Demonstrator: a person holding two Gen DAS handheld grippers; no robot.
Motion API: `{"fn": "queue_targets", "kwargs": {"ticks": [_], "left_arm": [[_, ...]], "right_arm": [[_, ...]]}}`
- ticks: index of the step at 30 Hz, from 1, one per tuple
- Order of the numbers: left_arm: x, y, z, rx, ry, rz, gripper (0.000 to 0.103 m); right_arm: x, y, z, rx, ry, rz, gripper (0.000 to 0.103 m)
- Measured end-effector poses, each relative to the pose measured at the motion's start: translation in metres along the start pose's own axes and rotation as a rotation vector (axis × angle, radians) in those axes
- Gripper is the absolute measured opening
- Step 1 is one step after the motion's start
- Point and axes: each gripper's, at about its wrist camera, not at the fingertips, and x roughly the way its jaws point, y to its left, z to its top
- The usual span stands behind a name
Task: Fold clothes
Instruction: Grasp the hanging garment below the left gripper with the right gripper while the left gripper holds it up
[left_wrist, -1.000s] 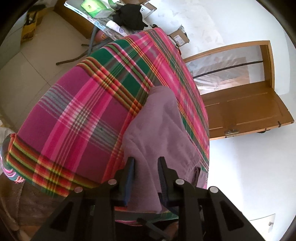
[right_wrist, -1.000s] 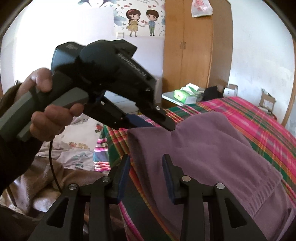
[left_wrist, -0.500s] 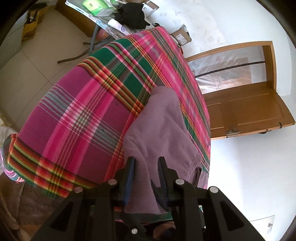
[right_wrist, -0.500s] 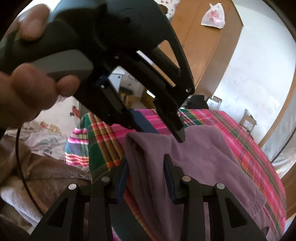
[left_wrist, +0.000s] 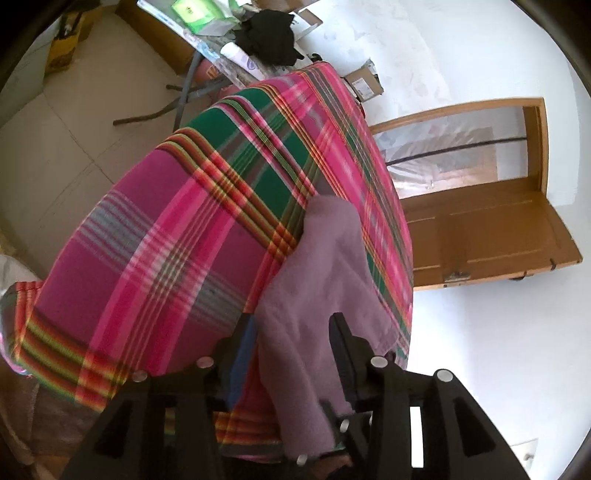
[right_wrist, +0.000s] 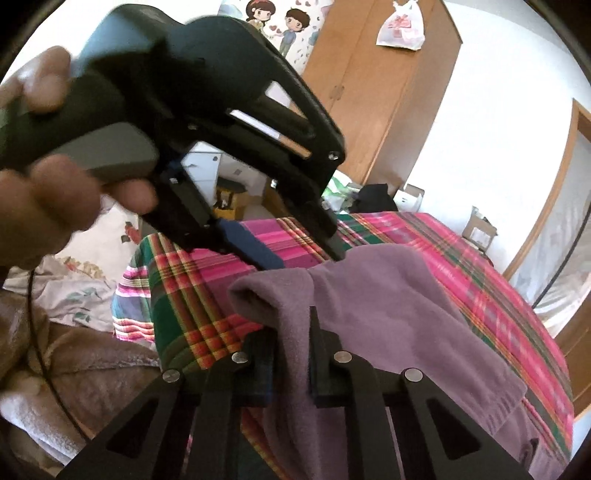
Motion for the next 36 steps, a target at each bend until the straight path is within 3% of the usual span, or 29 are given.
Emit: {"fn": "queue_targets", "kwargs": {"ticks": [10,15,22,31,36], "left_arm": [[0.037,-0.019,0.032,0.071,0.062,0.063,0.042],[0.061,-0.032,0.048,0.116,0.153,0.040,0.042],[0.079,-0.049,0.061,0.134,0.175,0.020,0.041],[0.087,-0.054,0.069,0.124,0.179,0.015,0.020],[0.079,-0.071,0.068,0.159,0.166,0.024,0.018]], "right_arm": [[-0.015,-0.008,0.001,0.058,-0.042,0.029,0.012],[-0.026,-0.018,0.001,0.103,-0.065,0.048,0.012],[-0.041,-0.025,-0.005,0.138,-0.094,0.067,0.012],[-0.044,-0.028,-0.008,0.151,-0.089,0.090,0.012],[-0.049,-0.032,-0.006,0.165,-0.112,0.095,0.012]]}}
